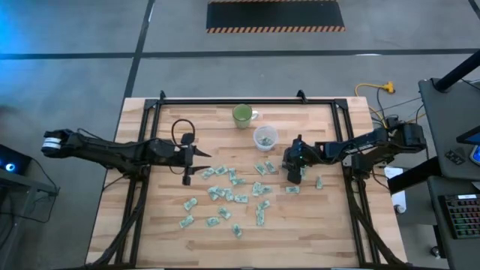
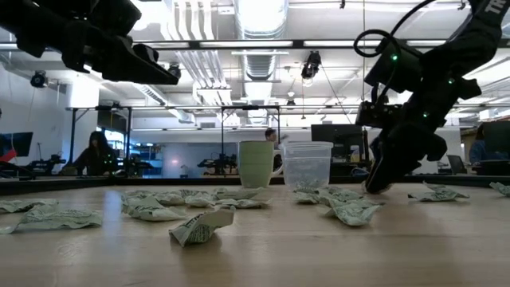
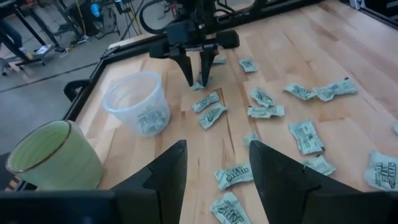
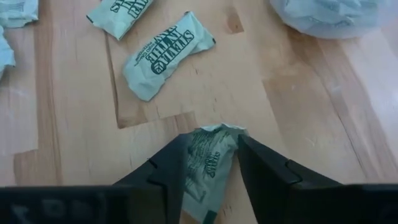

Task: Pick and place Stevia / Truvia into bins
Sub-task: Put the stevia packet into the transparent container

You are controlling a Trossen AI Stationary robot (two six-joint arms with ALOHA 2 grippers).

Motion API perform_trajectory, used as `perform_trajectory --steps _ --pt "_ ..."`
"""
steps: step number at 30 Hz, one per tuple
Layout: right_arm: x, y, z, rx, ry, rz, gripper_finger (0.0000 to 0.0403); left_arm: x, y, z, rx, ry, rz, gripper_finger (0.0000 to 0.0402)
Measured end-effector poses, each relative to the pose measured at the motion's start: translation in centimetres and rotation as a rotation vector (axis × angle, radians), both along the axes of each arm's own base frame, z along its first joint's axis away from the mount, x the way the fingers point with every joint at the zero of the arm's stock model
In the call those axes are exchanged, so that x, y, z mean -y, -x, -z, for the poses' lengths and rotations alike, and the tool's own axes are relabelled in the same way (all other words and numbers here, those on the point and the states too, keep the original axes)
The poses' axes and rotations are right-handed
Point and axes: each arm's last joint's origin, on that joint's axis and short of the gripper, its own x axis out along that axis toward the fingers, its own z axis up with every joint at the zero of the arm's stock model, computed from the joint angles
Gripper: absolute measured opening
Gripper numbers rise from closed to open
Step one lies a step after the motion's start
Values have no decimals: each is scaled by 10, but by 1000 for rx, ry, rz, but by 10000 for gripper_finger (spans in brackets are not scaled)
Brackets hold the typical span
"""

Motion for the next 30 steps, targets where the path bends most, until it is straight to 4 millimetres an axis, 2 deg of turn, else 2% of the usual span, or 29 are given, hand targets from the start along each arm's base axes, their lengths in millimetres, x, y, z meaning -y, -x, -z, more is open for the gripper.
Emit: perform_trajectory --steps 7,11,16,24,27,30 --pt "0 2 -6 -3 32 -52 43 0 0 0 -3 -1 1 158" --pt "0 1 -16 43 73 -95 13 0 0 0 -3 -11 3 158" --pt "-1 3 -35 133 134 -145 10 0 0 0 -5 -62 12 158" --pt "2 -7 -84 329 312 -175 9 -2 0 -2 -1 -177 -21 158" --pt "7 -13 -93 357 400 -160 9 -3 -2 -3 18 -189 -38 158" --pt "14 -22 -94 334 427 -161 9 -3 -4 -4 29 -227 -33 158"
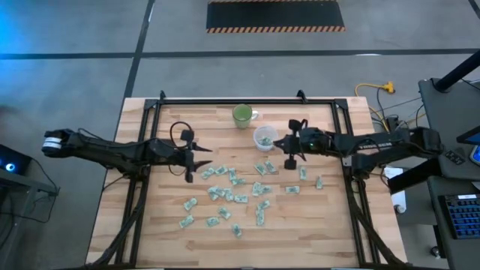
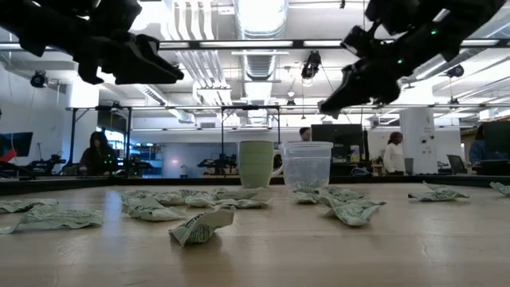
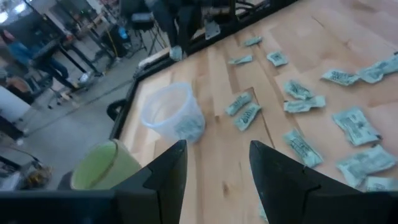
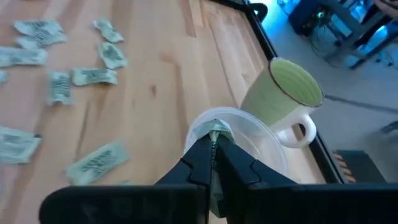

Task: Pick and place Stevia / Truvia into bins
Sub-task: Put the stevia packet into the transparent container

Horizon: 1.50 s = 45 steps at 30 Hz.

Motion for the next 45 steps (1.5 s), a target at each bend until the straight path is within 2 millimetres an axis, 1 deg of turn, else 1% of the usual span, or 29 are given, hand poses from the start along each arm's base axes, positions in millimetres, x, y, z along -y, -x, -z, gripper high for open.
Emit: perform_trajectory --steps 6,9,12,18,23,28,30,33,36,40,45 --pt "27 -19 10 -73 7 82 9 -1 -5 3 -10 -58 -15 158" --pt "42 -28 13 -91 0 122 17 -2 -8 6 -21 -74 -32 158" --pt "51 -36 14 -118 -16 138 40 -3 -12 9 -38 -98 -51 158" --pt "54 -45 17 -188 -39 136 102 -3 -17 19 -95 -109 -69 158" --pt "53 -41 13 -205 -62 149 138 -3 -22 33 -182 -112 -65 158" --pt "48 -36 5 -186 -82 166 156 -3 -29 42 -262 -79 -77 158" --pt "45 -35 2 -188 -85 157 159 -3 -29 44 -334 -34 -98 158" --pt "38 -31 -3 -194 -96 145 159 -3 -27 44 -457 80 -167 158" --pt "30 -27 -7 -201 -107 129 155 -2 -23 46 -538 213 -241 158" --pt "18 -22 -14 -208 -116 101 149 0 -23 51 -558 305 -202 158" --pt "7 -16 -22 -194 -115 66 142 2 -28 62 -598 334 -173 158"
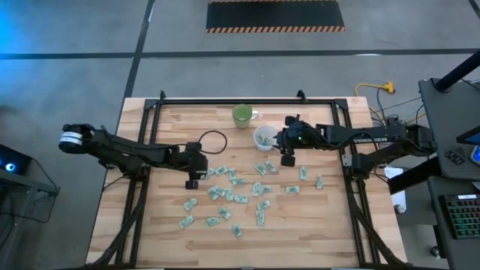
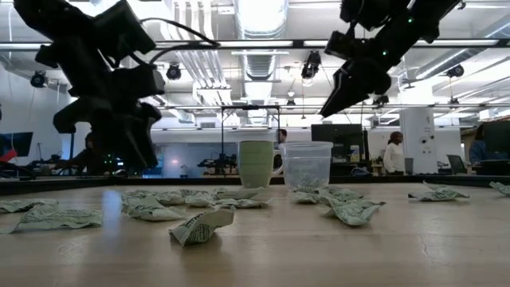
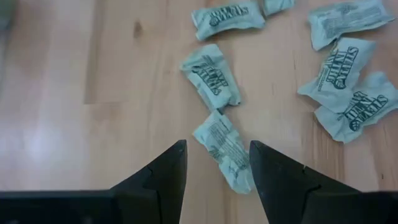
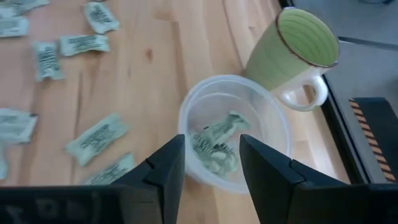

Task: Pick and place Stevia / Truvia into bins
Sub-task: Put the stevia packet into the transparent container

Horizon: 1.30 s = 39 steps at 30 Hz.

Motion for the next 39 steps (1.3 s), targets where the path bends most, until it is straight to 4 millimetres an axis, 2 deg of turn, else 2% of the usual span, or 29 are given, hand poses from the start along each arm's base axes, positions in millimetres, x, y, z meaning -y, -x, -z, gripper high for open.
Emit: perform_trajectory --steps 6,11,15,22,26,31,34,39 --pt "-10 3 -6 17 2 -36 136 2 -7 16 -74 53 42 157" --pt "-13 8 -8 4 -16 -32 136 0 -12 21 -105 45 51 141" --pt "-14 10 -6 -24 -32 -21 131 -3 -12 23 -124 49 38 107" --pt "-15 13 -3 -60 -57 -3 123 -7 -8 25 -162 45 30 17" --pt "-16 13 -2 -67 -60 -6 118 -7 -9 20 -150 -2 78 8" --pt "-16 15 0 -84 -77 11 112 -12 -24 2 -37 -182 36 10" --pt "-16 17 1 -100 -95 28 107 -15 -38 -10 119 -316 15 10" --pt "-17 24 7 -168 -173 115 99 -16 -56 -27 350 -475 82 11"
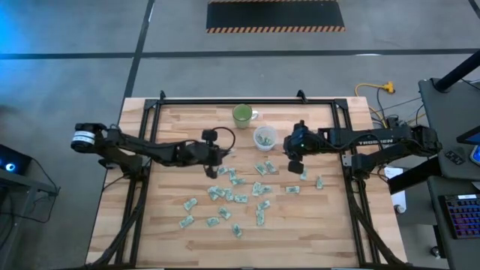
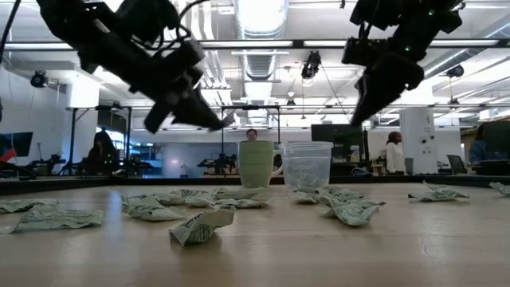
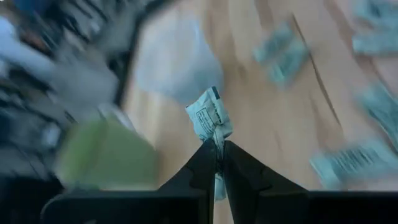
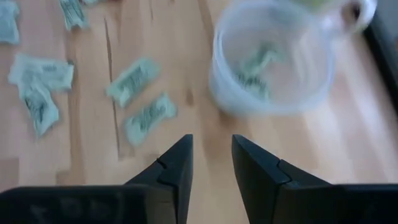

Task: Pick and place Stevia / Truvia into bins
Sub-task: Put the stevia packet into the transparent container

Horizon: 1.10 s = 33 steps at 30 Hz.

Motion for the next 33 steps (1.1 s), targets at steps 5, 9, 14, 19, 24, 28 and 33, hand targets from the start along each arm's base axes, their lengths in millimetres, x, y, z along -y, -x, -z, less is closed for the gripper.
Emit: perform_trajectory --steps 5,9,14,19,24,28,33 --pt "-1 12 9 -102 -92 134 90 -5 -14 -3 110 -141 39 11" --pt "-2 18 18 -146 -126 194 83 -13 -31 3 160 -192 29 11" --pt "-6 26 31 -187 -158 226 77 -25 -59 10 130 -223 8 11" --pt "-12 31 41 -212 -170 236 72 -35 -87 7 147 -226 -14 11" --pt "-17 31 43 -217 -168 214 75 -46 -110 0 111 -223 -30 11" --pt "-20 30 43 -212 -168 204 79 -56 -123 -5 60 -207 -50 11" --pt "-22 29 43 -202 -168 193 76 -66 -131 -14 29 -168 -81 11"
